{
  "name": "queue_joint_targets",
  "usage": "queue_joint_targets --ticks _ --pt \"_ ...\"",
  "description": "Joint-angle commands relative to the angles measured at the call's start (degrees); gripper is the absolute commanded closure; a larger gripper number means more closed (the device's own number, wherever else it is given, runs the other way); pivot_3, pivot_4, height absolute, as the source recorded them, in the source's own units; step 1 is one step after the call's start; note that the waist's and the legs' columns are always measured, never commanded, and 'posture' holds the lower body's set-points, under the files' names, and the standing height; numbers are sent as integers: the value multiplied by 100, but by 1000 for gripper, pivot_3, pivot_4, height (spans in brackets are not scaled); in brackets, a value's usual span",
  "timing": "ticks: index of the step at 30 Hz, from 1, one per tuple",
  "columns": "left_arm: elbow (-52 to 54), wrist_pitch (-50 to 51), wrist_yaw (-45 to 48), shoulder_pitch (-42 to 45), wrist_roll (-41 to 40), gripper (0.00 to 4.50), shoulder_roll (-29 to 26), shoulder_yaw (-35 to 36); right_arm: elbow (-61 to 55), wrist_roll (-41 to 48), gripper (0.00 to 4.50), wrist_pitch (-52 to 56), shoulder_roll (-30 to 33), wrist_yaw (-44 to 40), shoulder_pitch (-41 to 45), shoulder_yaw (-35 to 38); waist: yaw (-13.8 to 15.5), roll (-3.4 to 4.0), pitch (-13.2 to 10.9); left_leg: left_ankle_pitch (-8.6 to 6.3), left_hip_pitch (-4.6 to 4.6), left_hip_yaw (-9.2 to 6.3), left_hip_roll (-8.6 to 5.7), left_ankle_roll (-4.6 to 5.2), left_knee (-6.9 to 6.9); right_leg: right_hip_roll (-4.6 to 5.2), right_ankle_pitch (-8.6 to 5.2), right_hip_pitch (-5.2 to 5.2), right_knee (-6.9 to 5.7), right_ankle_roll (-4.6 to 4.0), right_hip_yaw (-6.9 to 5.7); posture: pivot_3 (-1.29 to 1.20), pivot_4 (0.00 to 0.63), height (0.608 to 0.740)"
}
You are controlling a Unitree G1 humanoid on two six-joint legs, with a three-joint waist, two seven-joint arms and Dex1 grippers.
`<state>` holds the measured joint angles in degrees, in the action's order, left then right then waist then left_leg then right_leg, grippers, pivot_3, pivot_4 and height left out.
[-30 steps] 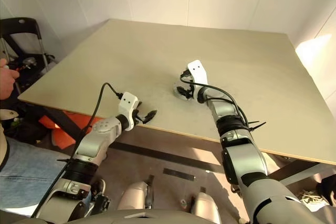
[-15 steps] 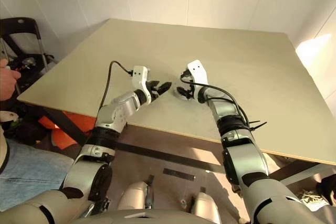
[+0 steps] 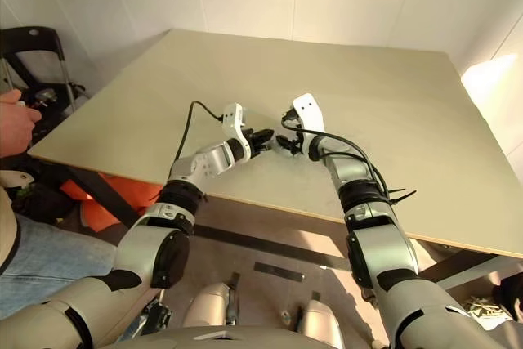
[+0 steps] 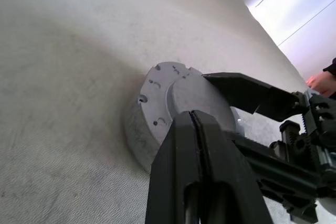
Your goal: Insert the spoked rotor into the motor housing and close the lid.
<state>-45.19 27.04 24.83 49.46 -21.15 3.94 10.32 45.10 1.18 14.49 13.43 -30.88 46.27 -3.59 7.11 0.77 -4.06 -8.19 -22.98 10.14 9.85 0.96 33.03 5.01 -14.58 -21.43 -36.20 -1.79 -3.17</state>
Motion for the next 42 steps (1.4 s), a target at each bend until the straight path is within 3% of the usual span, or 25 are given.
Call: queue_joint_targets --ticks 1,7,12,23,34,38,42 --pt "-314 -300 -57 437 -123 4476 40 217 102 -125 1341 156 91 133 -69 -22 -1 0 0 0 3 0 0 0 -1 0 0 5 4 0 -1 0 0 740" --pt "-1848 -612 -893 1047 201 4476 101 352 80 -127 1341 166 78 158 -35 -22 1 -1 0 -1 38 0 -6 1 -43 0 23 49 78 20 -6 0 0 740" --pt "-2442 -564 -1004 1288 113 4476 153 613 26 -118 1341 180 77 160 -43 -18 11 -5 -1 0 52 1 -8 1 -56 1 26 58 84 21 -7 0 0 740" --pt "-2701 -657 -983 1416 219 4476 182 743 -120 -74 1341 268 136 196 -81 46 15 -6 -2 -2 101 1 -11 2 -90 2 14 113 141 42 -10 0 0 740" --pt "-2664 -659 -698 1426 283 4476 239 721 -1262 407 1341 790 173 -448 -385 196 60 -9 -4 -3 74 2 -12 6 -96 2 27 98 154 18 -11 0 0 740" --pt "-2636 -655 -563 1436 279 4500 254 725 -1378 292 33 719 182 -311 -438 180 58 -9 -4 -19 21 5 -12 37 -82 2 24 52 152 19 -12 0 0 740" --pt "-2626 -624 -473 1435 295 4500 259 706 -1390 205 33 637 194 -172 -429 157 54 -9 -4 -30 -14 4 -10 56 -65 3 24 29 150 18 -17 0 0 740"
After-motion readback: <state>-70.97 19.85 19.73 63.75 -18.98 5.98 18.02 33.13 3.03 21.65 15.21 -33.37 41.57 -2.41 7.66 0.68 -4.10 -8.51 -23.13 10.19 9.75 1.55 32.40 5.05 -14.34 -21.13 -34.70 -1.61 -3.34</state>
